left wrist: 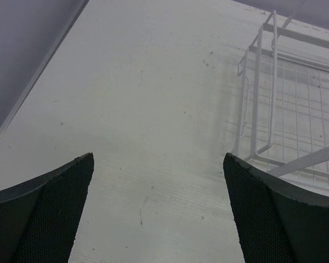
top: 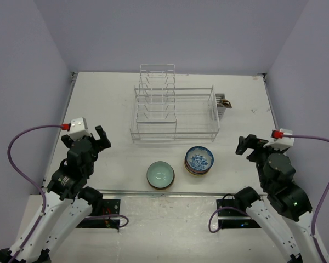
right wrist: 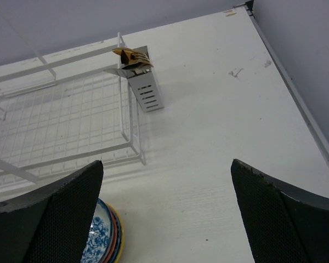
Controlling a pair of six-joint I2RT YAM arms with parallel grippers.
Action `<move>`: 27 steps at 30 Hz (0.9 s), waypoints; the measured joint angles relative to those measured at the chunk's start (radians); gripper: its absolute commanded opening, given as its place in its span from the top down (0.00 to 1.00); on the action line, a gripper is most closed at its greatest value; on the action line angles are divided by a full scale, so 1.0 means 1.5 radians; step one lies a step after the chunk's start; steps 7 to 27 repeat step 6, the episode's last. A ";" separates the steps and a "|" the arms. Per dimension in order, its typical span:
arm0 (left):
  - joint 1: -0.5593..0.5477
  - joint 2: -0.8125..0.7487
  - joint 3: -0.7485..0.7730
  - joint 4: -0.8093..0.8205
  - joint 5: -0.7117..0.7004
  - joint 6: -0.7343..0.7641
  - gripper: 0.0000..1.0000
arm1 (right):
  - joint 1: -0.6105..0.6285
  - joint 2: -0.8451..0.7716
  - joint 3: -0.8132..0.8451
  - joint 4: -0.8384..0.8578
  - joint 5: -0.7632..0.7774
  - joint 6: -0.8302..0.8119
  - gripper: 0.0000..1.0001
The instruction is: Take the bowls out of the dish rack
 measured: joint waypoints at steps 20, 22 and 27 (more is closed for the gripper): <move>0.000 0.000 0.000 0.000 0.001 0.000 0.00 | 0.000 0.005 -0.004 0.000 -0.001 0.000 0.01; 0.000 0.000 0.000 0.000 0.001 0.000 0.00 | 0.000 0.005 -0.004 0.000 -0.001 0.000 0.01; 0.000 0.000 0.000 0.000 0.001 0.000 0.00 | 0.000 0.005 -0.004 0.000 -0.001 0.000 0.01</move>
